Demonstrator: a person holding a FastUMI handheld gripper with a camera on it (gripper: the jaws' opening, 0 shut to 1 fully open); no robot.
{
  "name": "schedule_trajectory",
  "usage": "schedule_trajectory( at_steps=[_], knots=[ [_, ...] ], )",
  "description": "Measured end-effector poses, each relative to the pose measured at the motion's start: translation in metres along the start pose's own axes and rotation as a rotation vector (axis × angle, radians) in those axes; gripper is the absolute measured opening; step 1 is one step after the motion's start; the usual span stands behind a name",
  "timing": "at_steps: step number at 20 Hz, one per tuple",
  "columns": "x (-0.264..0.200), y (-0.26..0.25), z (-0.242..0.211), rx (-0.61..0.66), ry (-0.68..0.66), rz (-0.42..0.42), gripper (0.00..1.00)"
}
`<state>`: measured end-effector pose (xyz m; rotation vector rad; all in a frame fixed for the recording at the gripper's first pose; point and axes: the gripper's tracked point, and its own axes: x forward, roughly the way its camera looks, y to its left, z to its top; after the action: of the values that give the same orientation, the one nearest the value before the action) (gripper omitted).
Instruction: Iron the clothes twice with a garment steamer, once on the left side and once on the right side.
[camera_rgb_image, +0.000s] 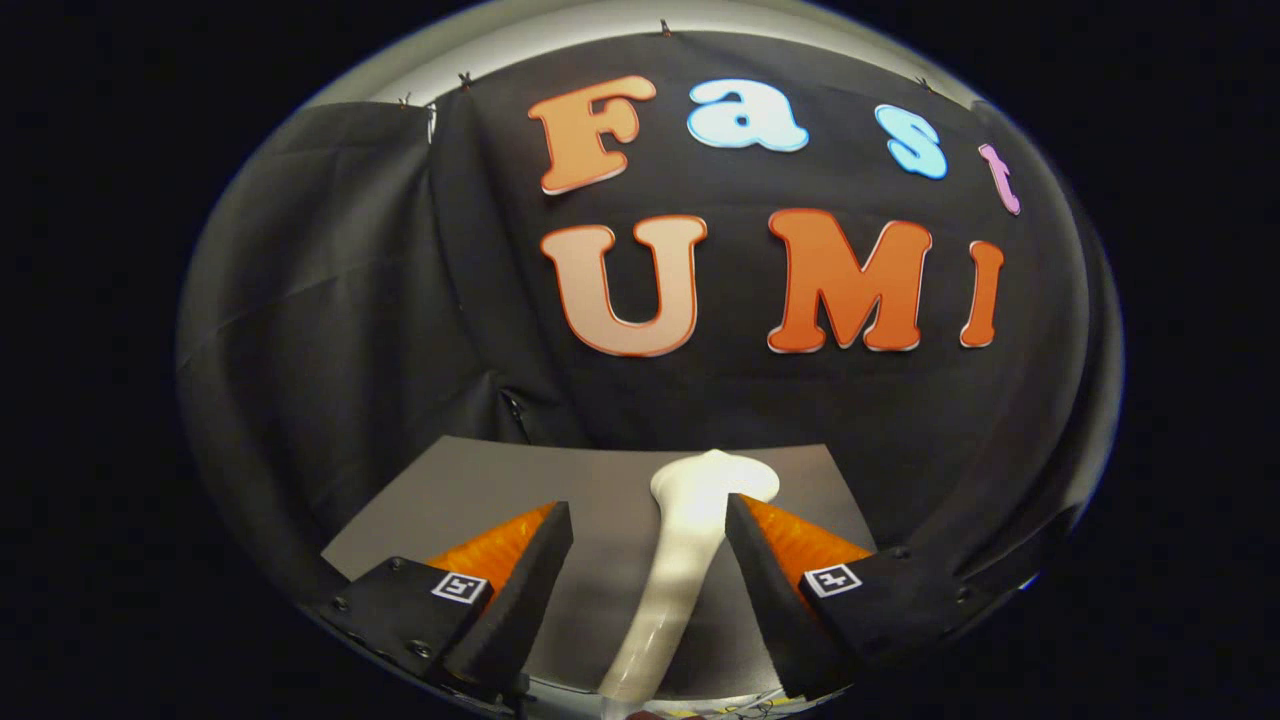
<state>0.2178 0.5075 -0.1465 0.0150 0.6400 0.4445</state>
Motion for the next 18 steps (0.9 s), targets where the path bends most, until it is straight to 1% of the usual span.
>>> schedule_trajectory(
  at_steps=[3, 6, 9, 11, 14, 15, 16, 18],
  knots=[
    [0.021, -0.003, -0.019, 0.015, 0.069, -0.029, 0.96],
    [0.032, -0.012, -0.030, -0.041, 0.099, -0.090, 0.96],
    [0.042, -0.009, -0.043, -0.056, 0.153, -0.084, 0.96],
    [0.048, -0.009, -0.049, -0.047, 0.161, -0.077, 0.96],
    [0.056, -0.016, -0.060, -0.030, 0.179, -0.088, 0.96],
    [0.057, -0.015, -0.063, -0.017, 0.188, -0.075, 0.96],
    [0.059, -0.015, -0.057, -0.007, 0.158, -0.076, 0.96],
    [0.062, -0.018, -0.056, 0.001, 0.158, -0.078, 0.95]
  ],
)
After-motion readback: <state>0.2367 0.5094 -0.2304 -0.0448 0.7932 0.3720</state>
